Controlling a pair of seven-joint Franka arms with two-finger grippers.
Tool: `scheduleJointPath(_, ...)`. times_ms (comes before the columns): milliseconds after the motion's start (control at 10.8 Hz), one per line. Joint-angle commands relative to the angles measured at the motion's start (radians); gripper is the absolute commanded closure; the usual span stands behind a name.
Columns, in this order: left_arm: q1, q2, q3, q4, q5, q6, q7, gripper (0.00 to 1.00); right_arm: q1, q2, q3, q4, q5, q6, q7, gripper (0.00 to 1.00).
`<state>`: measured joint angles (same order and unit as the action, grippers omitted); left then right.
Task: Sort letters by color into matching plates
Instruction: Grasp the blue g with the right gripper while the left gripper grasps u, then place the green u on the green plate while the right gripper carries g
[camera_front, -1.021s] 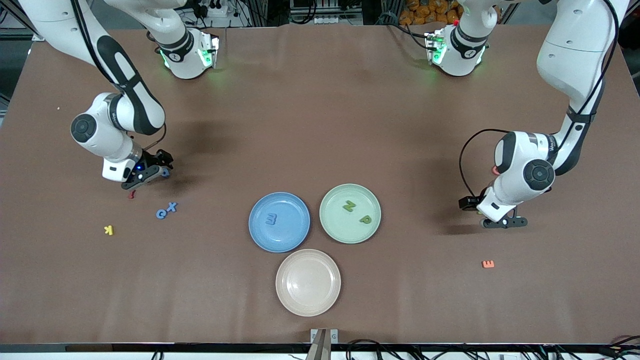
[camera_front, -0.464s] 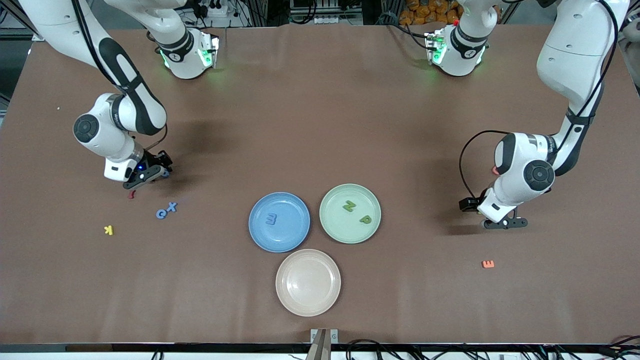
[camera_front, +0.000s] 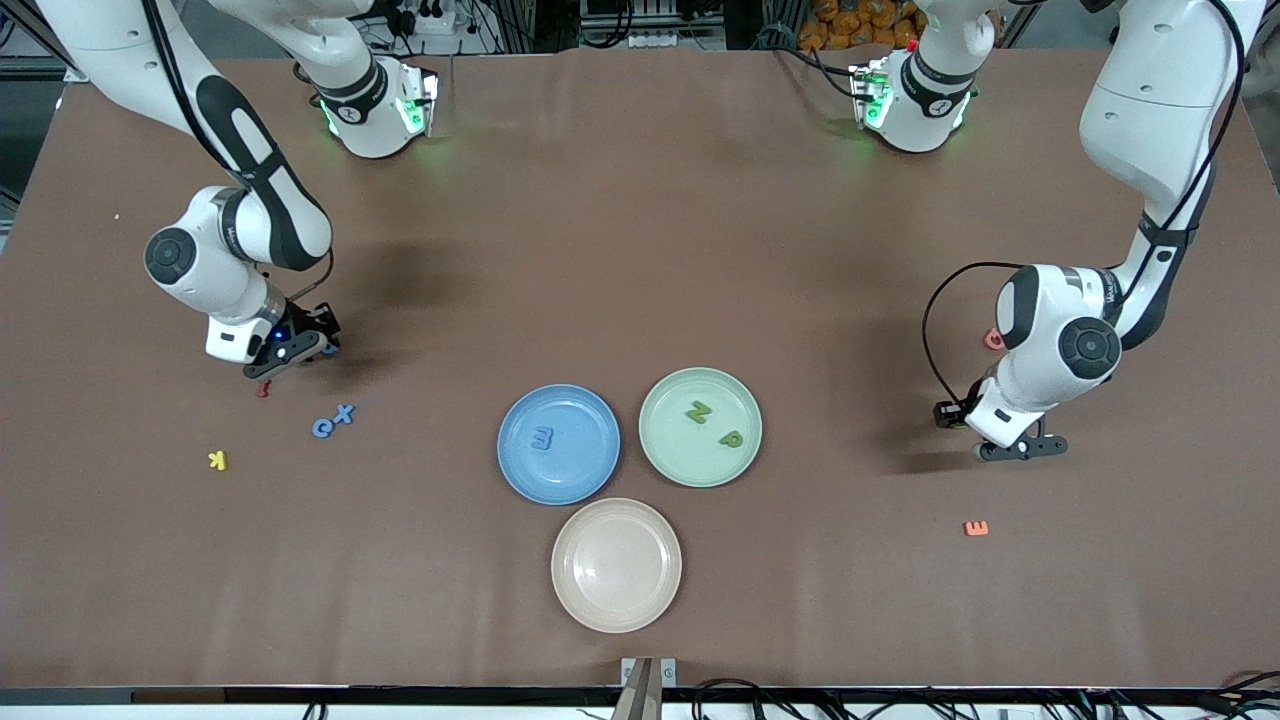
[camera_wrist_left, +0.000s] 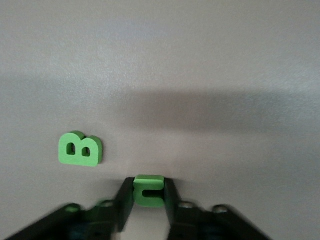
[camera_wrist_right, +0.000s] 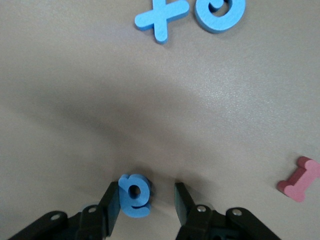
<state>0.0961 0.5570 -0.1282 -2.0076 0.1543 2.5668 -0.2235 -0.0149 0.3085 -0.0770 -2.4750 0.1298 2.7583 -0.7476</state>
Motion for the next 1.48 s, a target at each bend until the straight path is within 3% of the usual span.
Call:
scheduleJointPath(0,0.004,0.009,-0.008,-0.005,-0.018,0.021,-0.025,1.0,-0.019,0.008,0.016,-0.024,0.005,0.021,-0.019,0.58)
scheduleJointPath(186,0.004,-0.003,-0.037,0.001,-0.018,0.021,-0.092,1.0,-0.022,0.009,0.016,-0.024,0.007,0.021,-0.019,0.65)
scheduleJointPath(742,-0.041,-0.022,-0.215,0.104,-0.016,0.013,-0.536,1.0,-0.019,0.014,0.017,-0.002,0.008,0.018,-0.009,0.84)
scheduleJointPath(1021,-0.148,-0.008,-0.214,0.141,-0.01,0.013,-0.706,1.0,-0.016,0.001,0.019,0.046,0.01,-0.024,0.01,0.86)
scheduleJointPath(1392,-0.237,0.007,-0.214,0.197,-0.01,0.013,-0.838,1.0,0.042,-0.006,0.019,0.197,0.011,-0.201,0.178,0.86)
